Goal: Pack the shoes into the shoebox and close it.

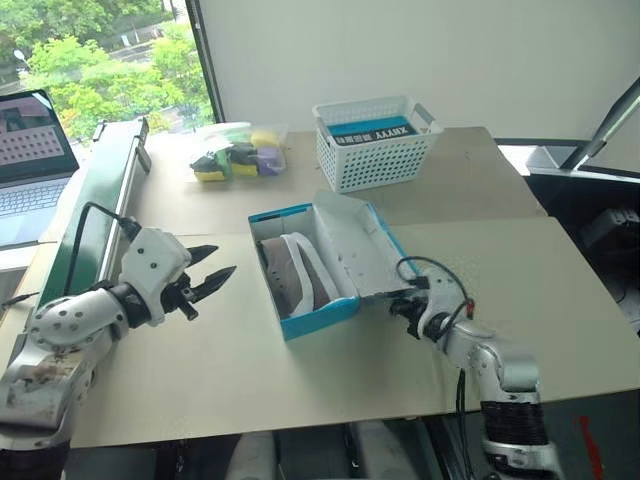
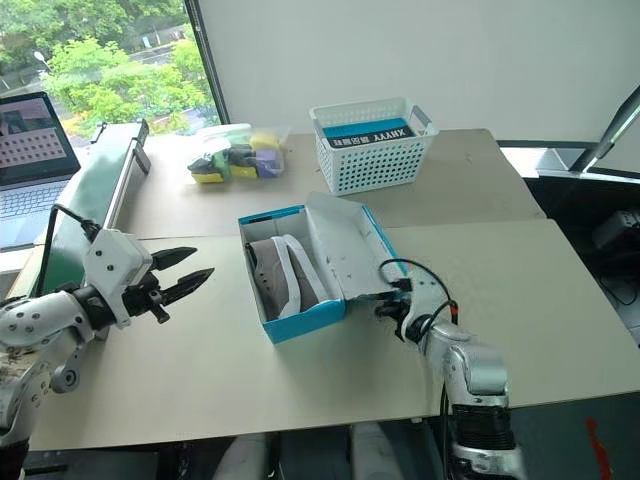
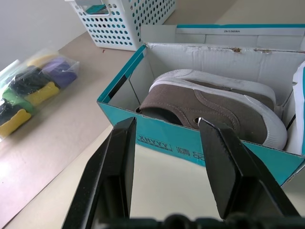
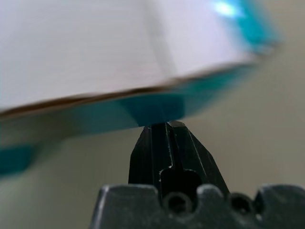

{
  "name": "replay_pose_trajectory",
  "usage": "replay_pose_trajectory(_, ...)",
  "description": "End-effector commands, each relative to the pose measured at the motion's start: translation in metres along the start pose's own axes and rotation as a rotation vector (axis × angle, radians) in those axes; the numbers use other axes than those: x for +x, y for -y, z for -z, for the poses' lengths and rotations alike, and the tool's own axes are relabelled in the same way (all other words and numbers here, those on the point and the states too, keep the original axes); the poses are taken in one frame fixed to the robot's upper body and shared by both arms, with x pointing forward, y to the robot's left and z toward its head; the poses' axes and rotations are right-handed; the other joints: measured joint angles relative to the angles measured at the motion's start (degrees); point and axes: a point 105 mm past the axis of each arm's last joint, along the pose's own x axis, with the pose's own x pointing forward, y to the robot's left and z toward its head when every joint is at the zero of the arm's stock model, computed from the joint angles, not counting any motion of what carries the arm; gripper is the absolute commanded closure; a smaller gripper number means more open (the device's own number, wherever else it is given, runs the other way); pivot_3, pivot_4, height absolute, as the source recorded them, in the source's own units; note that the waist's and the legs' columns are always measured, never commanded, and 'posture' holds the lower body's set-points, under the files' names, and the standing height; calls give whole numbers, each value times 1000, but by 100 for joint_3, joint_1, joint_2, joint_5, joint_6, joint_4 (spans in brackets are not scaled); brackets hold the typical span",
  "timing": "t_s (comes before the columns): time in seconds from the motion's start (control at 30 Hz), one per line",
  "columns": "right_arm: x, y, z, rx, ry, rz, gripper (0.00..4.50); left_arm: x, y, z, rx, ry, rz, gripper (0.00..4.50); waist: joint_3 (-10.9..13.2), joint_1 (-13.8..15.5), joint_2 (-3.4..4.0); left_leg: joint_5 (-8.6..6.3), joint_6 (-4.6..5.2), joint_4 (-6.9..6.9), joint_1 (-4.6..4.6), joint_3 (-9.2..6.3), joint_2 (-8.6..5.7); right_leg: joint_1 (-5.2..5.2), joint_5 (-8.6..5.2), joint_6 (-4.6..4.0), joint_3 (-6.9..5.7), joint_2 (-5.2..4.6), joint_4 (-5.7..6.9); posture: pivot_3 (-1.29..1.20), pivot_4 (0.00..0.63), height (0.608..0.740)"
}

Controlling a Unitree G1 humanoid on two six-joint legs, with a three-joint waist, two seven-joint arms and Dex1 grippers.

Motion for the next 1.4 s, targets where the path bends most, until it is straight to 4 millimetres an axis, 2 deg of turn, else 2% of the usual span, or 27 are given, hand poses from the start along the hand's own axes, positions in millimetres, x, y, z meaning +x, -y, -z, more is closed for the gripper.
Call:
replay_pose_trajectory(0.03, 0, -8, -5, 439, 78, -115, 4482, 2, -3, -10, 38, 28, 3, 2279, 0, -8, 1, 0, 0, 0, 3, -2, 2, 5, 0, -1, -2, 2, 0, 0, 150, 730)
replay_pose_trajectory(0.1, -3, -34, -19, 660, 128, -336, 4482, 3, -4, -10, 38, 30, 4, 2279, 1, -49, 2, 0, 0, 1, 2, 3, 3, 5, 2, 0, 2, 0, -4, 0, 150, 730)
replay_pose_trajectory(0.2, -20, -73, -50, 752, 191, -631, 4482, 3, -5, -8, 40, 26, 1, 2279, 10, -123, 17, -1, 1, -4, 3, 4, 5, 6, 6, -10, 1, 1, -5, 0, 150, 730)
replay_pose_trajectory(0.43, -54, -121, -92, 733, 231, -986, 4482, 0, -6, -9, 47, 26, -26, 2279, 15, -186, 25, -1, 2, -17, 4, 0, 11, -4, 0, -18, 3, 14, 6, 0, 150, 730)
replay_pose_trajectory(0.6, -87, -152, -112, 601, 223, -1217, 4482, -7, -9, -7, 37, 20, -75, 2279, 16, -167, 27, -1, 2, -16, 2, 0, 10, -5, -1, -15, 3, 13, 4, 0, 150, 730)
replay_pose_trajectory(0.73, -113, -193, -97, 301, 99, -1365, 4482, -16, -14, -7, 25, 17, -140, 2279, 16, -160, 27, -1, 2, -15, 0, 0, 9, -6, -1, -16, 2, 12, 3, 0, 150, 730)
replay_pose_trajectory(0.8, -121, -208, -82, 149, 20, -1408, 4482, -20, -16, -6, 20, 14, -170, 2279, 16, -171, 27, -1, 2, -16, 2, 0, 10, -6, -1, -16, 2, 13, 5, 0, 150, 730)
replay_pose_trajectory(0.9, -126, -225, -48, -72, -122, -1437, 4482, -28, -21, -6, 3, 16, -228, 2279, 15, -164, 25, -1, 2, -16, 3, 2, 10, -6, -3, -13, 4, 13, 5, 0, 150, 730)
replay_pose_trajectory(1.0, -119, -232, -33, -98, -176, -1446, 4482, -33, -20, -4, -5, 9, -258, 2279, 15, -159, 24, -1, 2, -15, 2, -1, 10, -6, -3, -12, 1, 13, 4, 0, 150, 730)
replay_pose_trajectory(1.17, -107, -227, -46, -33, -158, -1438, 4482, -38, -18, -2, -13, 2, -280, 2279, 13, -110, 21, -1, 2, -7, -2, -1, 7, -4, 2, -16, 1, 9, 3, 0, 150, 730)
replay_pose_trajectory(1.27, -105, -199, -45, -154, -193, -1381, 4482, -39, -18, -1, -14, -4, -286, 2279, 14, -46, 20, -1, 2, -7, -5, -2, 5, -4, 2, -16, -2, 7, 0, 0, 150, 730)
replay_pose_trajectory(1.37, -108, -164, -27, -358, -289, -1322, 4482, -38, -17, 0, -15, -5, -282, 2279, 14, -3, 20, -1, 2, -8, -6, -1, 3, -5, 2, -16, -3, 4, -4, 0, 150, 730)
replay_pose_trajectory(1.4, -105, -147, -20, -424, -341, -1274, 4482, -37, -17, 0, -16, -4, -277, 2279, 14, 6, 20, -2, 3, -9, -7, -1, 3, -5, 1, -16, -3, 4, -5, 0, 150, 730)
